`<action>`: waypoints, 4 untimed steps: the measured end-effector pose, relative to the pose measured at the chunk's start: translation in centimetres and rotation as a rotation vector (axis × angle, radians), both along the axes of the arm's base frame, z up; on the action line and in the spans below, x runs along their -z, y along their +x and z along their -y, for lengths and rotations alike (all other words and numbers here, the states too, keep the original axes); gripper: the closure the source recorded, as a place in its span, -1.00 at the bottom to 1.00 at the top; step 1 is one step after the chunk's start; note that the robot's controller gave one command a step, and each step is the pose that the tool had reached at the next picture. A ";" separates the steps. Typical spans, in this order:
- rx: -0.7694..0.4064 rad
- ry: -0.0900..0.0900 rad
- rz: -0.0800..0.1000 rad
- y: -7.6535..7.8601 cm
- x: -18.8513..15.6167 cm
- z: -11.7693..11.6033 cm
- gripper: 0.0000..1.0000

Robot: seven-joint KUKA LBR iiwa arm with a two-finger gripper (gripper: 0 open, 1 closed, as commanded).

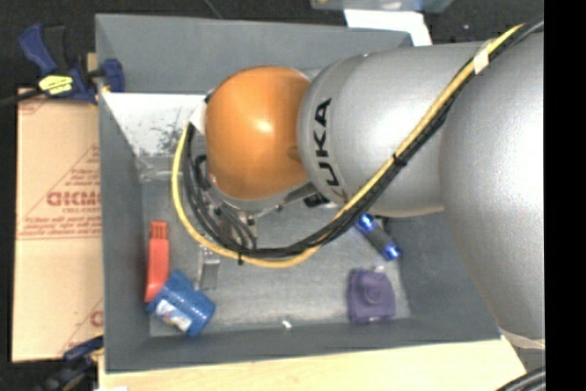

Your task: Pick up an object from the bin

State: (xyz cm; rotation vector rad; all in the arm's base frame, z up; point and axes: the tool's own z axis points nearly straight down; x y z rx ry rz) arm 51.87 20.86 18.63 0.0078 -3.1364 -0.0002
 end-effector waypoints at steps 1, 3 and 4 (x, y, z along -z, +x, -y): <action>0.006 0.002 0.007 0.2 -0.5 0.1 -1.00; 0.135 0.007 0.019 -4.1 4.7 -2.1 -1.00; -0.035 0.005 0.007 -4.6 8.6 -2.6 -1.00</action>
Offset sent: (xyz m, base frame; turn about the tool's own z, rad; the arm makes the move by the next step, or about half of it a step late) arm -0.0428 0.0225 -0.1163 -0.0098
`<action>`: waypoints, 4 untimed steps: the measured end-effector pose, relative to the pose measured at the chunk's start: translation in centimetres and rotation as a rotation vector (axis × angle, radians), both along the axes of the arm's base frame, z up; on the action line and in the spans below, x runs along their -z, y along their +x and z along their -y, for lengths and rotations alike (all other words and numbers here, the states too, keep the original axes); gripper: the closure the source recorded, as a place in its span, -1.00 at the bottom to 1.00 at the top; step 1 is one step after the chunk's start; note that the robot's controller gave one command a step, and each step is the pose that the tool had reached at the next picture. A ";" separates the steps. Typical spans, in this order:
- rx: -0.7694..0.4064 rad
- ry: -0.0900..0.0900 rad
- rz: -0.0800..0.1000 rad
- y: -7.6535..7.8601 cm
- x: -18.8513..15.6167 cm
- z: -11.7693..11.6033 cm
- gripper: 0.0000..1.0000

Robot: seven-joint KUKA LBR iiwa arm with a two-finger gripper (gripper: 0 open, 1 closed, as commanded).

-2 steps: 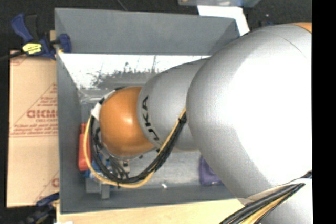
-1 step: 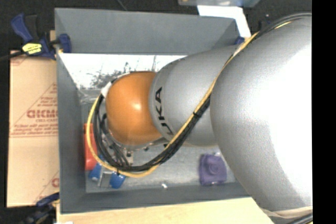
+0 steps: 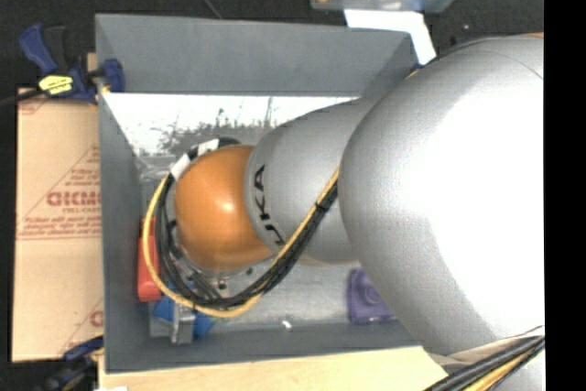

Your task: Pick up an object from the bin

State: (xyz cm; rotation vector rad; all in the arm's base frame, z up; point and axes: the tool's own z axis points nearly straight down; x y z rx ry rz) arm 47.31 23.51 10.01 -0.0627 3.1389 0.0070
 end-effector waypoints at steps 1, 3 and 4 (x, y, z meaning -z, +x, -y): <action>0.223 0.006 0.018 0.1 2.9 2.4 -1.00; 0.144 0.003 0.004 0.0 3.0 3.3 1.00; 0.144 -0.003 -0.009 -0.4 0.6 3.4 1.00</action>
Offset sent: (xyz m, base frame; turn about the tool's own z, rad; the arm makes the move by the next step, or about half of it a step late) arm -0.0012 -0.0319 -0.0301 0.1411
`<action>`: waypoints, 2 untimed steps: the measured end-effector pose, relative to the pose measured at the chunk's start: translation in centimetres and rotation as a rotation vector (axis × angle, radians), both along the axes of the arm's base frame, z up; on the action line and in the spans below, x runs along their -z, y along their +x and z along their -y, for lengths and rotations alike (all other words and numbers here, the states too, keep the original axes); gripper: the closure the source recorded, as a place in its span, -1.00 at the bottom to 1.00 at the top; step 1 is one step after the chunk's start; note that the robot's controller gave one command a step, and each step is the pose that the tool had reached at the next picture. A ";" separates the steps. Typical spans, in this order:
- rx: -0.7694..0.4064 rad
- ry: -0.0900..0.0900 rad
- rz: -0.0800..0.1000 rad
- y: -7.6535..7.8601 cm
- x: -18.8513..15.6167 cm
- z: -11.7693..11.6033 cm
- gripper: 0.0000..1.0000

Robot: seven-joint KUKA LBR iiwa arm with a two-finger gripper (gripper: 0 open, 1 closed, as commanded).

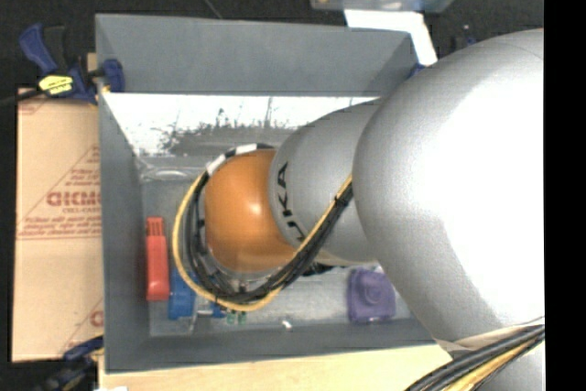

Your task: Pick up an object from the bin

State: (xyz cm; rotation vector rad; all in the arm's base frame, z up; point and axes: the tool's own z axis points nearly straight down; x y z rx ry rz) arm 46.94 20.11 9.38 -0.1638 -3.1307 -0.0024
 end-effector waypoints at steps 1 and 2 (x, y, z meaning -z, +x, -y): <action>-0.001 0.003 0.006 0.2 -4.0 -0.1 1.00; 0.000 0.005 0.012 0.4 -6.9 -0.1 1.00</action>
Offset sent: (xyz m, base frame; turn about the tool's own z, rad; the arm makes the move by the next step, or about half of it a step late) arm 0.0014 0.0007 0.0676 -0.0004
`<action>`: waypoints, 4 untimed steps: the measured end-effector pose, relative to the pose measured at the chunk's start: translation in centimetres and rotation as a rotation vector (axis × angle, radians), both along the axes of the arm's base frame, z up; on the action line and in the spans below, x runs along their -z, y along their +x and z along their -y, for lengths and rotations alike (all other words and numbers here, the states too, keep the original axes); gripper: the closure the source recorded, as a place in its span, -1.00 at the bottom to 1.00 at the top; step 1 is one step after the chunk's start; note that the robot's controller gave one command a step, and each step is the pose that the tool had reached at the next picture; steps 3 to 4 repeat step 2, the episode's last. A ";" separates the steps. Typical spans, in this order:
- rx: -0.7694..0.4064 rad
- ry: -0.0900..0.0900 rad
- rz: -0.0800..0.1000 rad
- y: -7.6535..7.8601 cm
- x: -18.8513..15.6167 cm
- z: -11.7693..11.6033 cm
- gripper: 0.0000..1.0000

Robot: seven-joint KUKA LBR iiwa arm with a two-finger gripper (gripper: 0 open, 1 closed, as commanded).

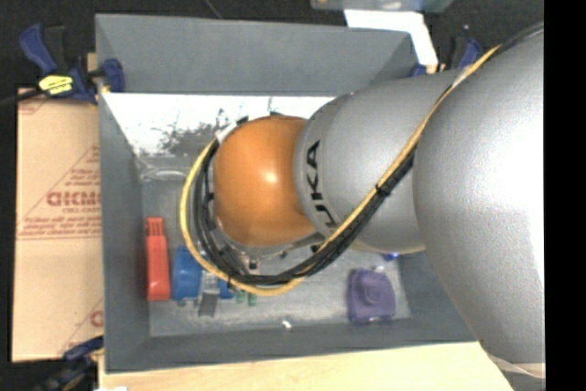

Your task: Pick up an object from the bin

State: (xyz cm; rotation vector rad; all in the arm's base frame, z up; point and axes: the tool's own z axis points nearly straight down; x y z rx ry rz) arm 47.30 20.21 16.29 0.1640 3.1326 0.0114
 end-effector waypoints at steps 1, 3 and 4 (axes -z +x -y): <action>0.001 0.000 0.000 0.0 -0.5 0.0 1.00; 0.002 -0.001 -0.004 -0.1 -1.4 0.1 1.00; 0.002 -0.001 -0.004 -0.1 -1.4 0.1 1.00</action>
Offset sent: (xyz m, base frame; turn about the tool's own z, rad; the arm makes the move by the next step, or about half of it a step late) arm 0.0000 -0.0003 0.0362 0.0008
